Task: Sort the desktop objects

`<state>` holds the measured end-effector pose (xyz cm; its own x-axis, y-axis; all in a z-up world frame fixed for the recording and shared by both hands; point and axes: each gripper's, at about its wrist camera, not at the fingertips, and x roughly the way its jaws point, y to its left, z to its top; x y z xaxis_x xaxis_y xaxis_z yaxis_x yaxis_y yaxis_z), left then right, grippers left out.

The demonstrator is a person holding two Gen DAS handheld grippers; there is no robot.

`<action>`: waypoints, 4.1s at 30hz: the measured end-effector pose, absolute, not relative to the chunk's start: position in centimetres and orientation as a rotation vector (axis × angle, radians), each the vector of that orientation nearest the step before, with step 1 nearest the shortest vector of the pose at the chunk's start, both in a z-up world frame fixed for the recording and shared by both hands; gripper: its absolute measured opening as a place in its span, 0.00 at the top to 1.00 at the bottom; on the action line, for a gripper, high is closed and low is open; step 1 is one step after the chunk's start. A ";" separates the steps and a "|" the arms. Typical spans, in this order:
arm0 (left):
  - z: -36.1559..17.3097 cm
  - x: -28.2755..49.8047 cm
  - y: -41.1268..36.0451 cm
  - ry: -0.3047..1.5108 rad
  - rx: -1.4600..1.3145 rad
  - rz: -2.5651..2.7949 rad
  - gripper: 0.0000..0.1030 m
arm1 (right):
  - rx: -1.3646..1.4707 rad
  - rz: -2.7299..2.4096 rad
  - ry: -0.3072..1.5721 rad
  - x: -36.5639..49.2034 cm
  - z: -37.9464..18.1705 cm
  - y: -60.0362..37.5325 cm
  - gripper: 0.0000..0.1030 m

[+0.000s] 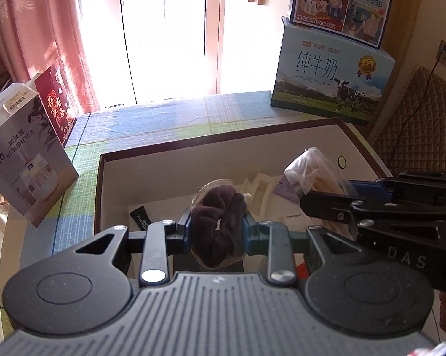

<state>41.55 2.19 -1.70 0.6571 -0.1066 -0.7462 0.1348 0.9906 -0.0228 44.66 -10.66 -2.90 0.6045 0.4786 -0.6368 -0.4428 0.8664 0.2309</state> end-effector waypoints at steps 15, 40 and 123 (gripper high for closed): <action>-4.9 47.7 1.6 0.901 0.035 -0.118 0.74 | 0.073 0.407 0.811 50.4 -5.7 -12.3 0.77; -8.0 51.1 2.6 0.986 -0.011 -0.052 0.37 | 0.110 0.351 0.886 53.2 -8.5 -13.3 0.77; 2.5 24.2 2.0 0.839 0.041 0.038 0.01 | 0.011 0.396 0.730 27.8 -0.2 -17.8 0.02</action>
